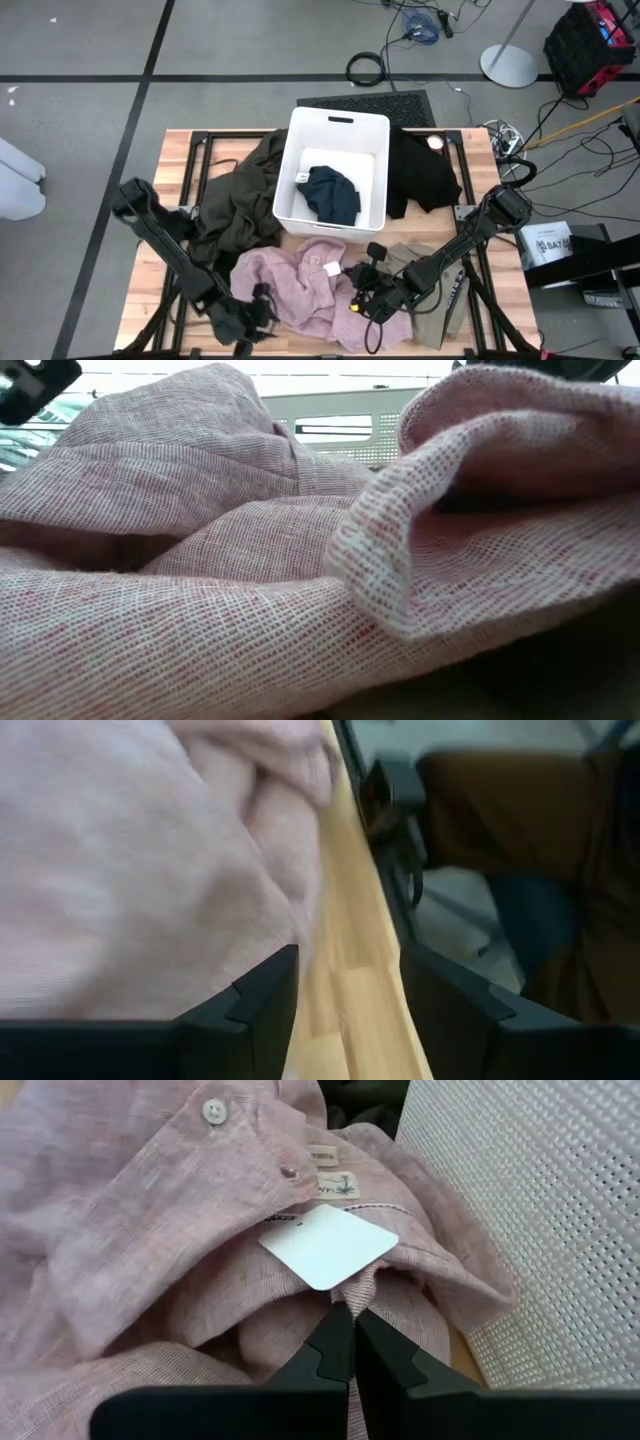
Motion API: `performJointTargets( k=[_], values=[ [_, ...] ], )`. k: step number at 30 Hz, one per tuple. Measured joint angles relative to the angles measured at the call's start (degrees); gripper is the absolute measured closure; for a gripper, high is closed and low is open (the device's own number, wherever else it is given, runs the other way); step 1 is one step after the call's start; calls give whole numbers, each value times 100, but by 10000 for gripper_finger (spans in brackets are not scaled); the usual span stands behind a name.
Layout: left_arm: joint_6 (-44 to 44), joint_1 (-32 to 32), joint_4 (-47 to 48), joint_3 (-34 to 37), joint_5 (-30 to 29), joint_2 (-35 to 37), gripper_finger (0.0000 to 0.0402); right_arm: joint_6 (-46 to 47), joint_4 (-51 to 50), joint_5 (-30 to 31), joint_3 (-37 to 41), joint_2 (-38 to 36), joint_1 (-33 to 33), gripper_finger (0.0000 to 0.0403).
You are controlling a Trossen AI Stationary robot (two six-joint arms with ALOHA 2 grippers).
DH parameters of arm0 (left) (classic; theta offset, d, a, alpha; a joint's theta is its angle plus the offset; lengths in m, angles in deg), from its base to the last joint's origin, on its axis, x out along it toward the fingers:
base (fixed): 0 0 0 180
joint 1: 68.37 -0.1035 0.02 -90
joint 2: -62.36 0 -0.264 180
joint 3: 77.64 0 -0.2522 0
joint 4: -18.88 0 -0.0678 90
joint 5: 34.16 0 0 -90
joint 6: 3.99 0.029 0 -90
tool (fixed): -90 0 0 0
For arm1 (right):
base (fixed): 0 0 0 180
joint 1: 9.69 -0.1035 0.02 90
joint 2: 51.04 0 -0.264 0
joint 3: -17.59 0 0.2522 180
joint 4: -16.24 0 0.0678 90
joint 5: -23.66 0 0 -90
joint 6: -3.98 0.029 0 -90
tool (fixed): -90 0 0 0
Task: Sort clothes
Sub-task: Put the pink shirt into the white laundry bin
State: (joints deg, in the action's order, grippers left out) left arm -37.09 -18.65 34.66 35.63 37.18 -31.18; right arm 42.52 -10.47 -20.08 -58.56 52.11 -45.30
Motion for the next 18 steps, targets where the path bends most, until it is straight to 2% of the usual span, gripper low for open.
performJointTargets(
  k=[6, 10, 15, 18],
  values=[
    [679, -165, 310, -654, 194, -664, 243, -8, -4, -13, 0, 0, 87, 403],
    [992, -267, 974, -968, 186, -743, 251, -26, -15, -18, 0, 0, 76, 403],
    [947, -483, 2432, -1344, 191, -745, 252, -52, -26, -147, 0, 0, 81, 403],
    [944, -571, 2502, -1425, 239, -745, 252, -26, -24, -165, 0, 0, 76, 403]
  ],
)
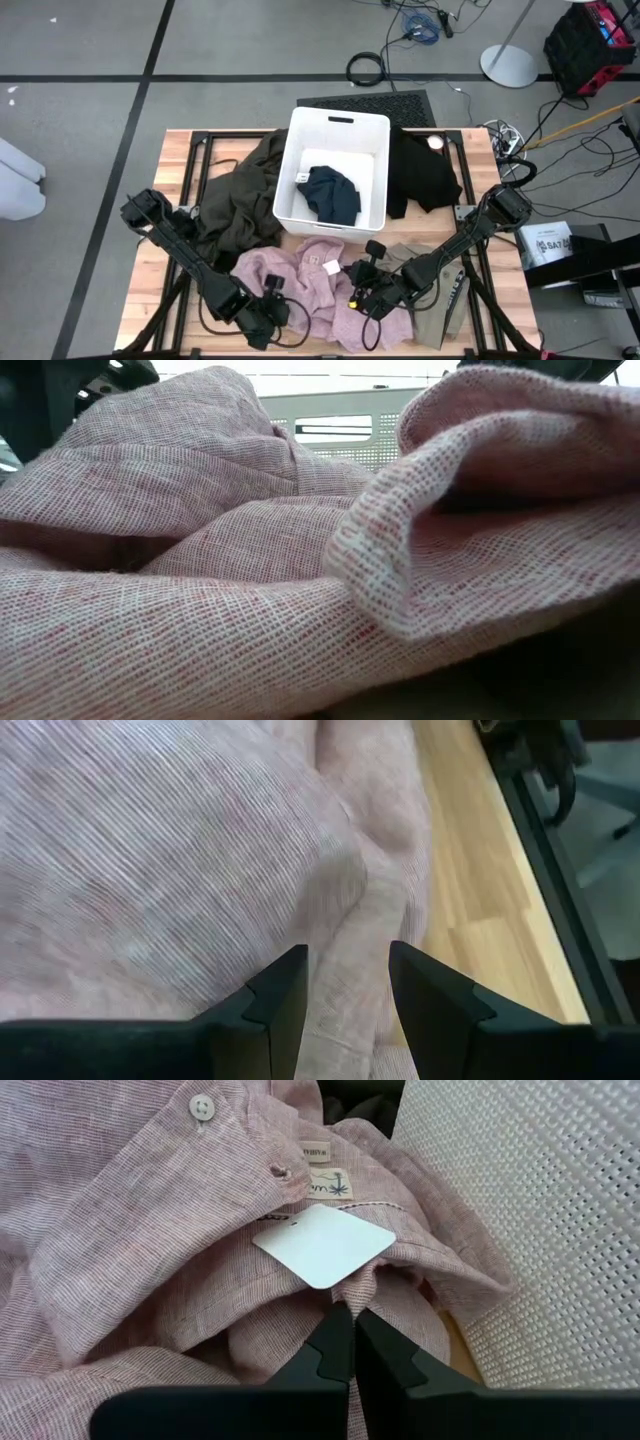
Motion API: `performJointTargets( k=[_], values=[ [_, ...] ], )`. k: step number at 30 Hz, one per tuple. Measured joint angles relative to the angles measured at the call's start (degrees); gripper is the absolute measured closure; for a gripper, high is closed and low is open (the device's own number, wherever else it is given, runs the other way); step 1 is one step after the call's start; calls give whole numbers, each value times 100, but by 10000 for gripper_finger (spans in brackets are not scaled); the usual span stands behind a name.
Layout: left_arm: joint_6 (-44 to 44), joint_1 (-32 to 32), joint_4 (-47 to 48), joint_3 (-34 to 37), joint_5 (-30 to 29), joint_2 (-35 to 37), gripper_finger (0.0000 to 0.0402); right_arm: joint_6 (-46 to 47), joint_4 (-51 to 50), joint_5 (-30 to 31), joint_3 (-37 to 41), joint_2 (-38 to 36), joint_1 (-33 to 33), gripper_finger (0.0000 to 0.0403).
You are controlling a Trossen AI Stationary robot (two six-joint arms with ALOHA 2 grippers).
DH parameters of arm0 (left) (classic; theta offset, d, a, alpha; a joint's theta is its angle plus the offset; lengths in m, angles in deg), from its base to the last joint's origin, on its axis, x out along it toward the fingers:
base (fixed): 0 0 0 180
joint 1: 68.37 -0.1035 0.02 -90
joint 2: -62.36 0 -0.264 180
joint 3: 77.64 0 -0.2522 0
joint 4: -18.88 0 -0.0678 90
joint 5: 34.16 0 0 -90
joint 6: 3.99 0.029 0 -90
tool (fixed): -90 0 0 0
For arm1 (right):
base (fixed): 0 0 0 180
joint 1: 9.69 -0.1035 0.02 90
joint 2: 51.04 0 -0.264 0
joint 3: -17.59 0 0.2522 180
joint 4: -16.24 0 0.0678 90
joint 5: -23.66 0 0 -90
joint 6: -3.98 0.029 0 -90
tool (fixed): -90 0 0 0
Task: Sort clothes
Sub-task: Put the pink shirt into the white laundry bin
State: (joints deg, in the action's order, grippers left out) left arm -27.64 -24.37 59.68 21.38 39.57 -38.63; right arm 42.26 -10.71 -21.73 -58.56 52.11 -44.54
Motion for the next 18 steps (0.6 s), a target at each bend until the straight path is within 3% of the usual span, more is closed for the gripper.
performJointTargets(
  k=[5, 12, 18],
  values=[
    [-1, -34, -243, 0, 415, -4, 252, 4, 0, -121, 0, 0, -9, 403],
    [-115, -10, -276, 0, 334, -54, 252, 10, 67, -129, 0, 0, -9, 403],
    [-303, 1, -607, 0, 159, -500, 252, 158, 183, -150, 0, 0, -24, 403]
  ],
)
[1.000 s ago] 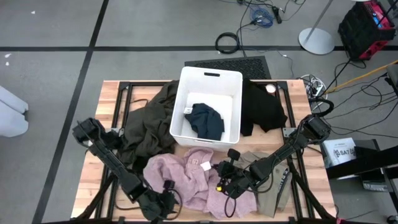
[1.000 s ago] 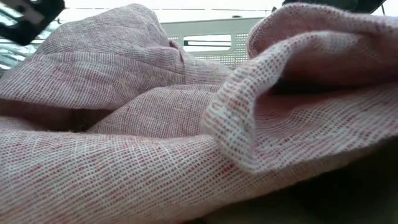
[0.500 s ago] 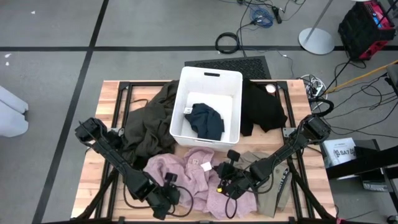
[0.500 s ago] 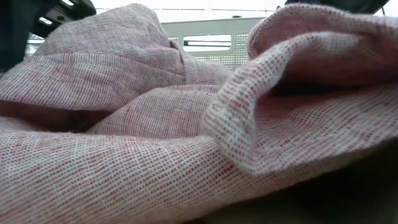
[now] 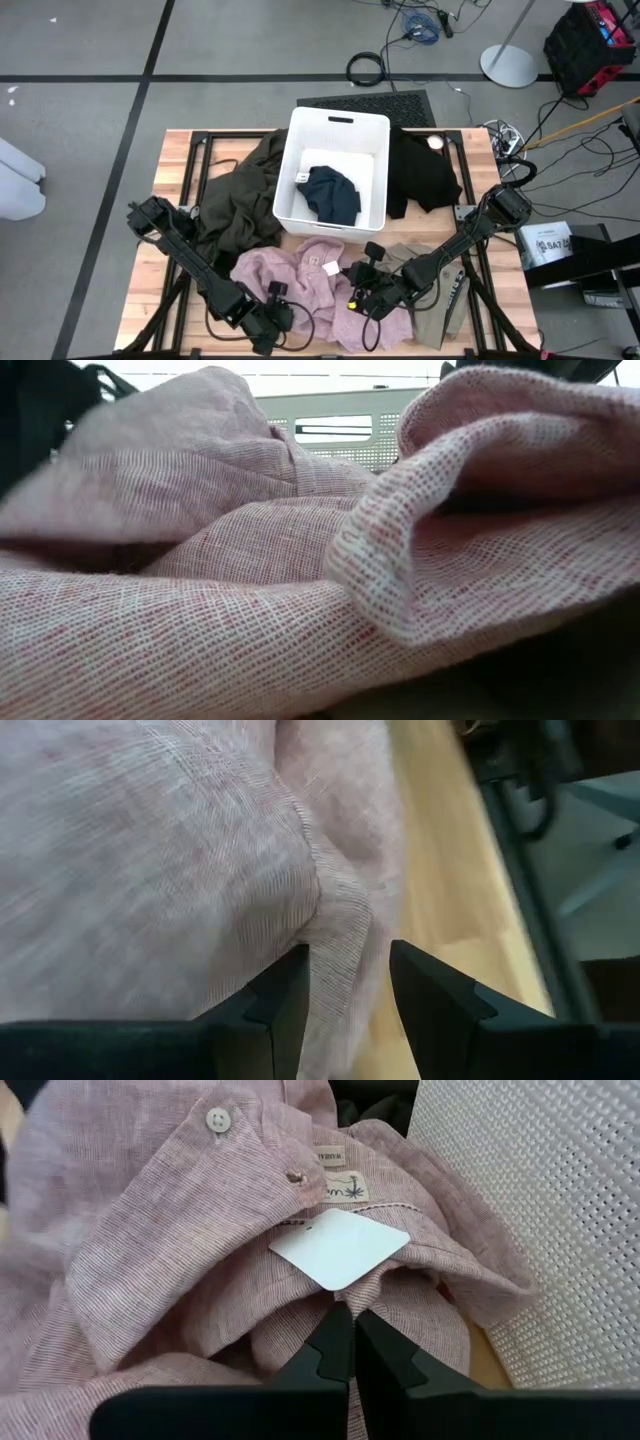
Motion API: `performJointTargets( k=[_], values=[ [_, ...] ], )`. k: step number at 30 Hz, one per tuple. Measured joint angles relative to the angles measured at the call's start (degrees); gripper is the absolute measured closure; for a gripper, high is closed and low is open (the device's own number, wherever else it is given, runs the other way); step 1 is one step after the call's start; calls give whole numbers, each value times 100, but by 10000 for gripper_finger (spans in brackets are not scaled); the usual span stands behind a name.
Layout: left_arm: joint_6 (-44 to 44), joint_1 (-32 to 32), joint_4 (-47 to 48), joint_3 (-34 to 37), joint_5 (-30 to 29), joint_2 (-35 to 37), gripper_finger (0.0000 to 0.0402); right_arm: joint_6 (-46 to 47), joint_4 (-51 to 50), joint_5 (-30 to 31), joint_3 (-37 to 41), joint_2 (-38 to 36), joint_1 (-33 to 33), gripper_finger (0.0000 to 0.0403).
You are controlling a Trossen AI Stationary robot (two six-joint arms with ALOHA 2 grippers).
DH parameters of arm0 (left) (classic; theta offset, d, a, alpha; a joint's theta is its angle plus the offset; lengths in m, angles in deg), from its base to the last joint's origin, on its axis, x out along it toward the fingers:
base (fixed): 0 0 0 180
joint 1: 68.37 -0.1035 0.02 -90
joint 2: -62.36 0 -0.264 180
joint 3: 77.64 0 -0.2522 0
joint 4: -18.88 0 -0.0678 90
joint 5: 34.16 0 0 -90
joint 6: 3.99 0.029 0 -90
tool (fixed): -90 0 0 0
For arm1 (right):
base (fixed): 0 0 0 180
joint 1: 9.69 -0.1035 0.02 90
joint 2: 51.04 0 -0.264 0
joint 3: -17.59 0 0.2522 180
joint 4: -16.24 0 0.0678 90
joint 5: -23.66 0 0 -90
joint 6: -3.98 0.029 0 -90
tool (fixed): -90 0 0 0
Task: Sort clothes
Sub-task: Put the pink shirt into the white laundry bin
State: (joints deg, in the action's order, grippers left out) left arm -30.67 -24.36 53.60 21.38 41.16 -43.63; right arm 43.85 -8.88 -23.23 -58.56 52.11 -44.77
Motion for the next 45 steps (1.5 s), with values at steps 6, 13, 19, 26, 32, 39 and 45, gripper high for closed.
performJointTargets(
  k=[6, 13, 19, 26, 32, 39, 45],
  values=[
    [-2, -2, -41, 0, -754, -459, 252, 139, 1, 0, 0, 0, -18, 403],
    [-338, -17, -57, 0, -1290, -619, 252, 205, 3, 3, 0, 0, -24, 403],
    [-763, -17, -45, 0, -1288, -619, 305, 298, 1, 37, 0, 0, -66, 403],
    [-905, -4, 91, -181, -830, -589, 395, 268, -6, 40, 0, 0, -20, 403],
    [-879, 74, 1108, -1051, -822, -583, 398, 239, -21, 35, 0, 2, -18, 403],
    [-139, 228, 1615, -1805, -773, -562, 390, 241, -25, 31, 0, 2, -18, 403],
    [154, 254, 2008, -1588, -136, -564, 344, 248, -18, 20, 0, 2, -18, 403]
  ],
)
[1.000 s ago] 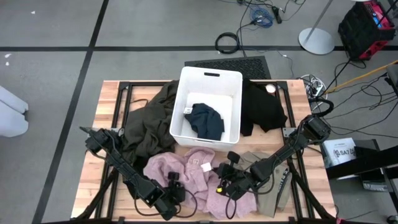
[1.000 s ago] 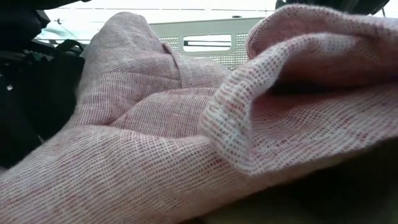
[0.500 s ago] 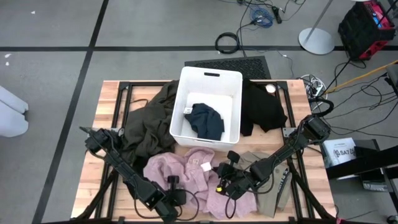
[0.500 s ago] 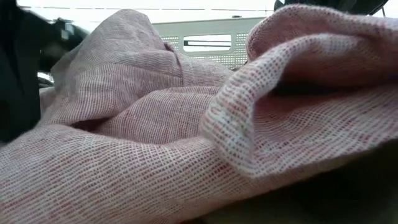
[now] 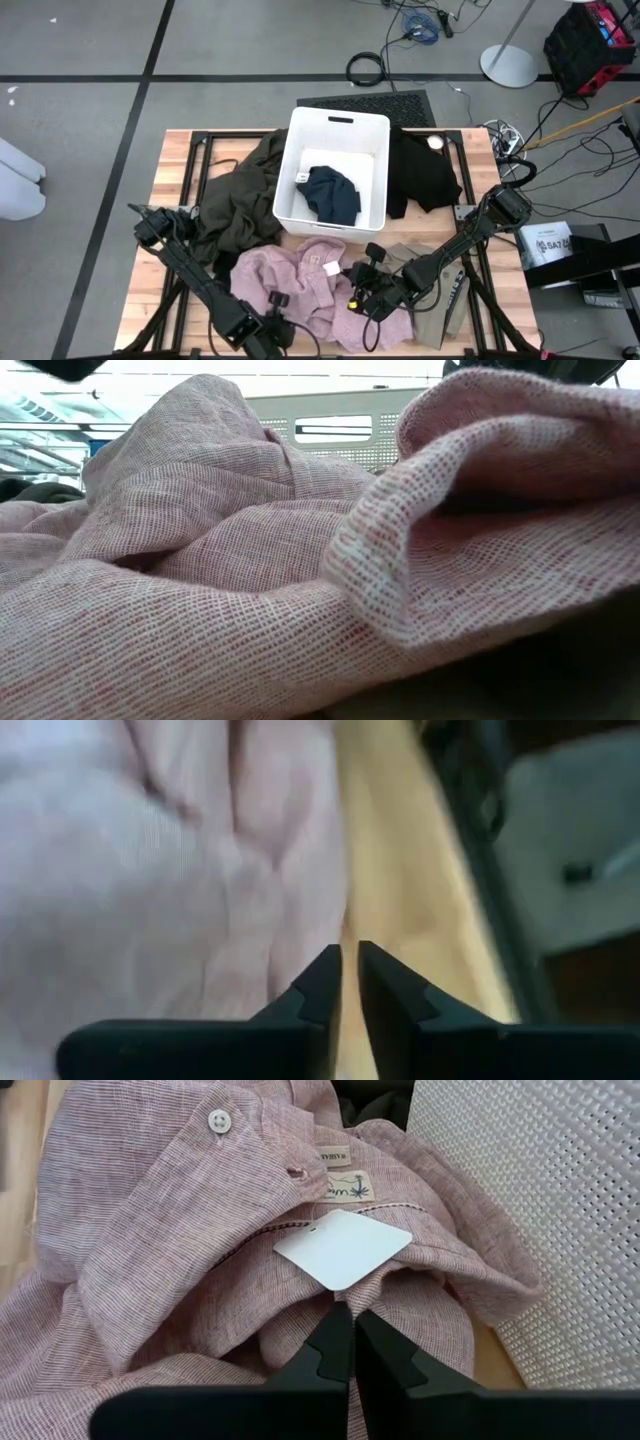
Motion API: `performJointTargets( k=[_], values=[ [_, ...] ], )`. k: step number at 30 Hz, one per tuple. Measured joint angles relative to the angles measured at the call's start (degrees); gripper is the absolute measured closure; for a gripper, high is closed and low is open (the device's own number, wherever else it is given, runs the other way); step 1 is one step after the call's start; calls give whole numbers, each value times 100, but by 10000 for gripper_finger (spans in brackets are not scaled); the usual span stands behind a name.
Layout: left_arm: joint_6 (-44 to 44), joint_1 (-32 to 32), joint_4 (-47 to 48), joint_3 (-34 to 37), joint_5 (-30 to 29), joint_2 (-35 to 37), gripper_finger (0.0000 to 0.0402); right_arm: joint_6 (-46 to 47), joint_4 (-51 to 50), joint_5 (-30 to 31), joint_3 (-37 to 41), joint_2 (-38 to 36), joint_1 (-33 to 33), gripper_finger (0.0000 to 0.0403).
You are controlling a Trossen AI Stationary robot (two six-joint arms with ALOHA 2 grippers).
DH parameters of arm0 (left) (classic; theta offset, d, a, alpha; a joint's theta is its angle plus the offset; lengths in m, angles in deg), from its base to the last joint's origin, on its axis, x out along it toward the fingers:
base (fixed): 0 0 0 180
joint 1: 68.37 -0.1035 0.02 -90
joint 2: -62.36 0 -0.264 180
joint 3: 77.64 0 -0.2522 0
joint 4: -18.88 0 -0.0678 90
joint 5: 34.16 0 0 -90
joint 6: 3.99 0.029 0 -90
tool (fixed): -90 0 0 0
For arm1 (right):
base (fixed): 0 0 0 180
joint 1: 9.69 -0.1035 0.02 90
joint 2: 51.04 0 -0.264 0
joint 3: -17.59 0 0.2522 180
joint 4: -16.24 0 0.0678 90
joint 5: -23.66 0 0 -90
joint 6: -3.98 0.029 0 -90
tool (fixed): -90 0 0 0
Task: Sort clothes
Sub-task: Put the pink shirt into the white laundry bin
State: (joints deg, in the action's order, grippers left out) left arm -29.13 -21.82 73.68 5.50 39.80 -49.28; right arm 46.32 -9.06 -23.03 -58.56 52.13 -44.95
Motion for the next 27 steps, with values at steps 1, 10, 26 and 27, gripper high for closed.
performJointTargets(
  k=[1, 10, 26, 27],
  values=[
    [-41, -3, 173, 44, 6, -2, 332, 1, 3, -14, 0, 0, 0, 403],
    [-245, -241, 252, 441, -34, -7, 192, 4, 1, -30, 0, 0, 17, 403],
    [489, -414, 342, 451, -106, -459, 163, 3, -10, -149, 2, 0, 20, 403],
    [489, -412, 339, 451, -119, -460, 166, -2, -8, -147, 2, 0, 20, 403]
  ],
)
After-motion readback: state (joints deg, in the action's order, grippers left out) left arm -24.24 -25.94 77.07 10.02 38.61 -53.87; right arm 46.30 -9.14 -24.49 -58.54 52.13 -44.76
